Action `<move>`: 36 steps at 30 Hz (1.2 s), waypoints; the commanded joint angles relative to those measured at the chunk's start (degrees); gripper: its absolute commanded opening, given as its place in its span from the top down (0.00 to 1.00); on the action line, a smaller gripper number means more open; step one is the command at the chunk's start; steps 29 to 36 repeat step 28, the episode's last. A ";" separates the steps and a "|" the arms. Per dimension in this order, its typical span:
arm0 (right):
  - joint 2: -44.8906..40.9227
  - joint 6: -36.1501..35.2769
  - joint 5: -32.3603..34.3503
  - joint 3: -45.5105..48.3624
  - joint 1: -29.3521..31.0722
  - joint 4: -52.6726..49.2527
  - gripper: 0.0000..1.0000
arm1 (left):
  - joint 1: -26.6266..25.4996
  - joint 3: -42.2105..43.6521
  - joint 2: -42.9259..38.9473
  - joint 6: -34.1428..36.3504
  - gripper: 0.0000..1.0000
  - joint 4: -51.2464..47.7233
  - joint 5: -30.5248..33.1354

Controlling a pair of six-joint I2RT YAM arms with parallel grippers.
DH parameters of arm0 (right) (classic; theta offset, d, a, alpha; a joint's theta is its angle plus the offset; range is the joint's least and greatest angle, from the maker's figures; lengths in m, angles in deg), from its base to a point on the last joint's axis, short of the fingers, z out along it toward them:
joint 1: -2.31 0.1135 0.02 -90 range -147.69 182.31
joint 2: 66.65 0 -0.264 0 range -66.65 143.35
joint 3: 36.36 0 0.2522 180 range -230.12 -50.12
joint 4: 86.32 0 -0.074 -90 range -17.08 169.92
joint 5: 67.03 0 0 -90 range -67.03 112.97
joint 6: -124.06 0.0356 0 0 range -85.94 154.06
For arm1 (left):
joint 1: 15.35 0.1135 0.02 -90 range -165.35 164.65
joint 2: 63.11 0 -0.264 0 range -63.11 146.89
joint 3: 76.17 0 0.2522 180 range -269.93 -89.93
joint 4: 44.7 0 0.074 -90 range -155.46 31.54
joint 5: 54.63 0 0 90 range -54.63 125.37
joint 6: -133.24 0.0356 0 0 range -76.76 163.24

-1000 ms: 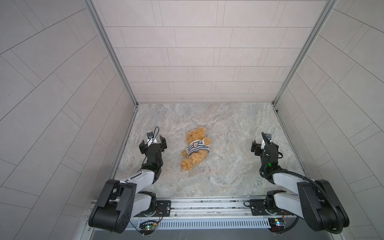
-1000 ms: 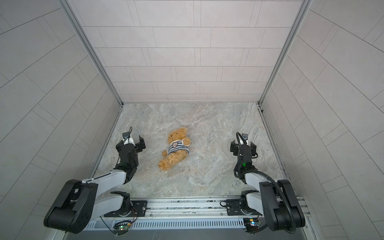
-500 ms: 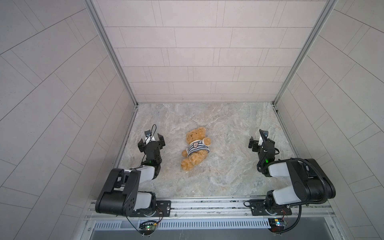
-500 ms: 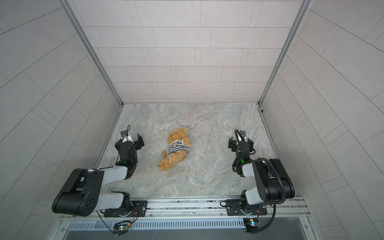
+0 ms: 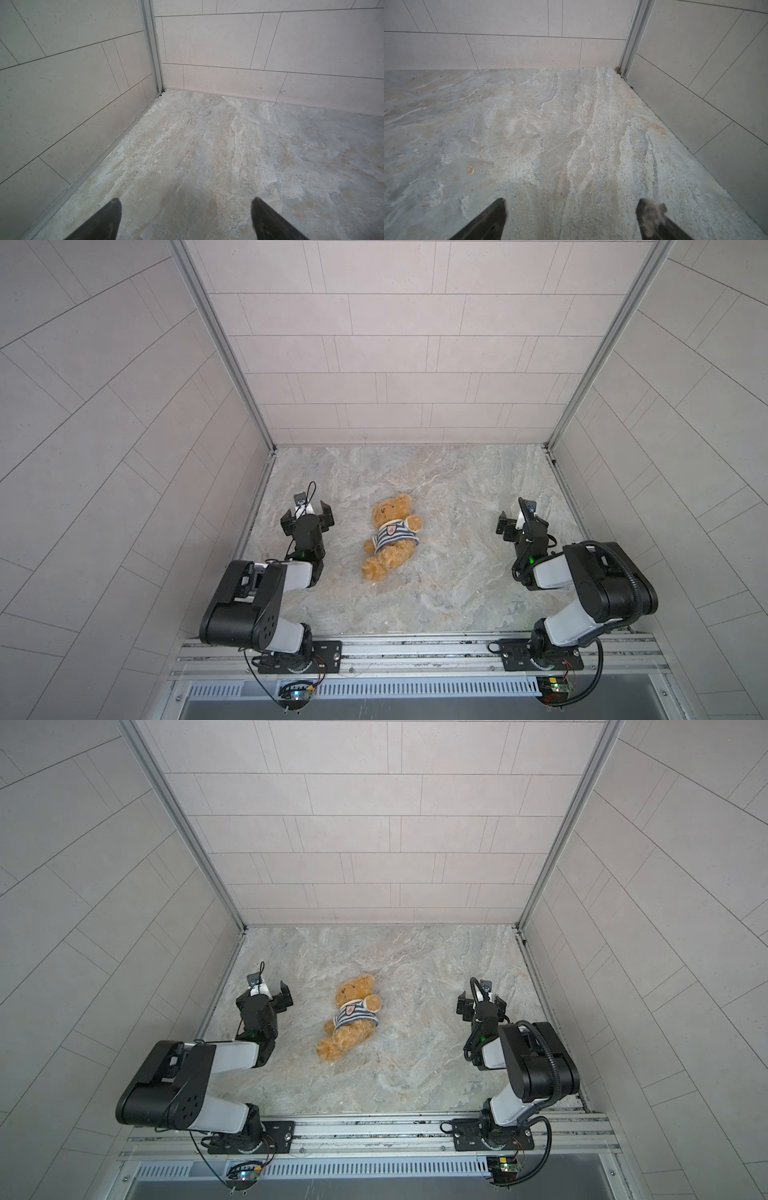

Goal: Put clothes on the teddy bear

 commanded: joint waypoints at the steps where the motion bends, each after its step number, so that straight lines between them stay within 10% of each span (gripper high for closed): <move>1: 0.42 -0.05 0.63 -1.29 0.00 0.63 0.00 | -0.30 -0.53 0.25 0.96 0.00 0.23 0.25; 36: 0.68 -2.94 4.36 -4.85 3.08 -5.56 0.00 | -1.85 -0.60 0.45 3.18 0.00 0.75 -1.40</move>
